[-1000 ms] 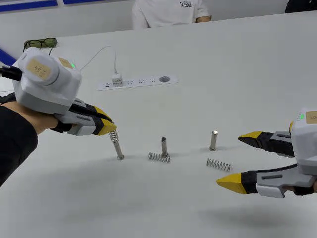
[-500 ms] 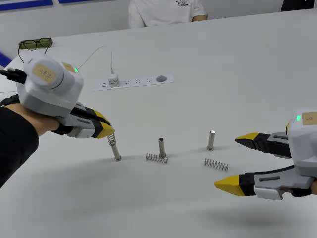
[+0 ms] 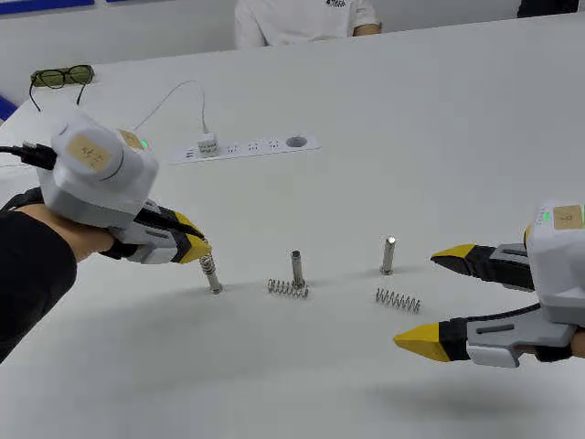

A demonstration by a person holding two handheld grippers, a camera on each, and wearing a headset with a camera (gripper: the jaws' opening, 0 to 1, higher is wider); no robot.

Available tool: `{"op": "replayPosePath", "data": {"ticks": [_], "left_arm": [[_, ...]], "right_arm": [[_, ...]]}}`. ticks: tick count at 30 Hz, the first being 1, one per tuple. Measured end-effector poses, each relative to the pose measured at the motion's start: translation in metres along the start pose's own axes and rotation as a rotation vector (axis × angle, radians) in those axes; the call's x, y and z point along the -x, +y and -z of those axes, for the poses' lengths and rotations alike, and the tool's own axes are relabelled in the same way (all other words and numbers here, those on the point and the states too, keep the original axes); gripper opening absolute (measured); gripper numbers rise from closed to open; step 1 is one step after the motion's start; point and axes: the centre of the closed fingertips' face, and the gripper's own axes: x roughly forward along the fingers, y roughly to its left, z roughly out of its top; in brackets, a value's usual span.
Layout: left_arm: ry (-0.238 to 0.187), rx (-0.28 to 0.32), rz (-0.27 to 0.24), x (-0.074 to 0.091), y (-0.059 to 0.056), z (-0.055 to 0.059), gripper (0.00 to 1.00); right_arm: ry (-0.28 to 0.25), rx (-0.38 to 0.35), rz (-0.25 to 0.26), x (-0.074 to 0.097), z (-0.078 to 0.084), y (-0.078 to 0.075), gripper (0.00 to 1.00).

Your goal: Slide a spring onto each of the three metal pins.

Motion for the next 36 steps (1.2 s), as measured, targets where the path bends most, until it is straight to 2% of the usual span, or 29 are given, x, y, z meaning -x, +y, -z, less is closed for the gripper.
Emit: {"op": "replayPosePath", "data": {"ticks": [24, 28, 32, 36], "left_arm": [[0.031, 0.003, 0.007, -0.023, -0.008, 0.020, 0.10], [0.013, 0.013, 0.003, -0.024, -0.007, 0.018, 0.11], [0.018, 0.008, -0.001, -0.024, -0.006, 0.019, 0.12], [0.011, 0.000, -0.009, -0.024, -0.005, 0.017, 0.17]], "right_arm": [[0.008, -0.007, 0.003, 0.000, 0.005, -0.004, 0.68], [0.008, -0.008, 0.005, 0.001, 0.005, -0.005, 0.68], [0.007, -0.007, 0.006, 0.001, 0.005, -0.005, 0.68], [0.007, -0.007, 0.007, 0.001, 0.005, -0.005, 0.68]]}}
